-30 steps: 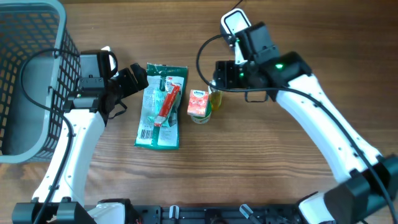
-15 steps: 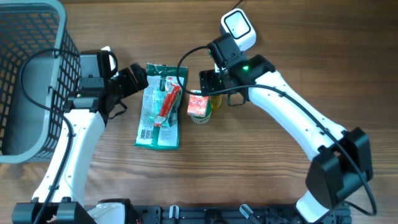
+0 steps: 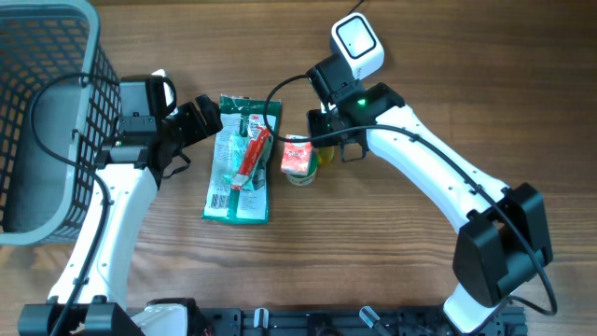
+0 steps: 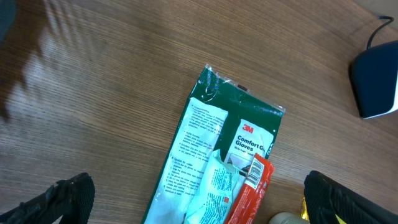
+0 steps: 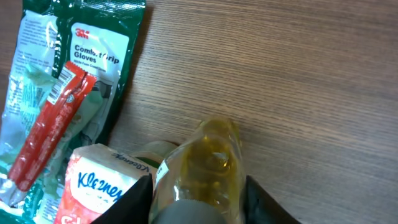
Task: Scan the item barcode
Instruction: 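Close the right gripper on the Vim bottle and lift it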
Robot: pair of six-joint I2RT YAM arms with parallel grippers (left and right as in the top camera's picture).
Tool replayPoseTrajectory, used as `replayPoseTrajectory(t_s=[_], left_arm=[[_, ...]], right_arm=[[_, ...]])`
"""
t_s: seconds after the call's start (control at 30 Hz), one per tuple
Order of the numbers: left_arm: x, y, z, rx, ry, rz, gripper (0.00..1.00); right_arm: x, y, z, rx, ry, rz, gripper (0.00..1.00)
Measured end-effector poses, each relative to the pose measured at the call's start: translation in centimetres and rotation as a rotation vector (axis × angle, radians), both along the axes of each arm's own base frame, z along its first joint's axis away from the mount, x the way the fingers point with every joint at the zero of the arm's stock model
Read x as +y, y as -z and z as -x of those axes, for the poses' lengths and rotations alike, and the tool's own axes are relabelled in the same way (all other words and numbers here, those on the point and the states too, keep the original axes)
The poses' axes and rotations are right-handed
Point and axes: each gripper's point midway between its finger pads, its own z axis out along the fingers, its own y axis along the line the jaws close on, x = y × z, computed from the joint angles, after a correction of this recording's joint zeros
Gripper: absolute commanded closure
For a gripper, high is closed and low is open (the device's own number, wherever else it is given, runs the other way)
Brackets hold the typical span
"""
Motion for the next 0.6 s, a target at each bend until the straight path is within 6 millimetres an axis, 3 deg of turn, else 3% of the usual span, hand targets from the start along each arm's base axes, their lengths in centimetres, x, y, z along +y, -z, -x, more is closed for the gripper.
replayPoseTrajectory(t_s=[0.1, 0.3, 0.6], left_arm=[[0.0, 0.0, 0.0, 0.000, 0.000, 0.000, 0.00], [0.0, 0.0, 0.0, 0.000, 0.000, 0.000, 0.00], [0.0, 0.0, 0.0, 0.000, 0.000, 0.000, 0.00]], right_arm=[[-1.1, -0.9, 0.4, -0.005, 0.013, 0.029, 0.63], [-6.6, -5.4, 2.4, -0.066, 0.100, 0.171, 0.62], [-11.7, -5.1, 2.1, 0.003, 0.291, 0.183, 0.62]])
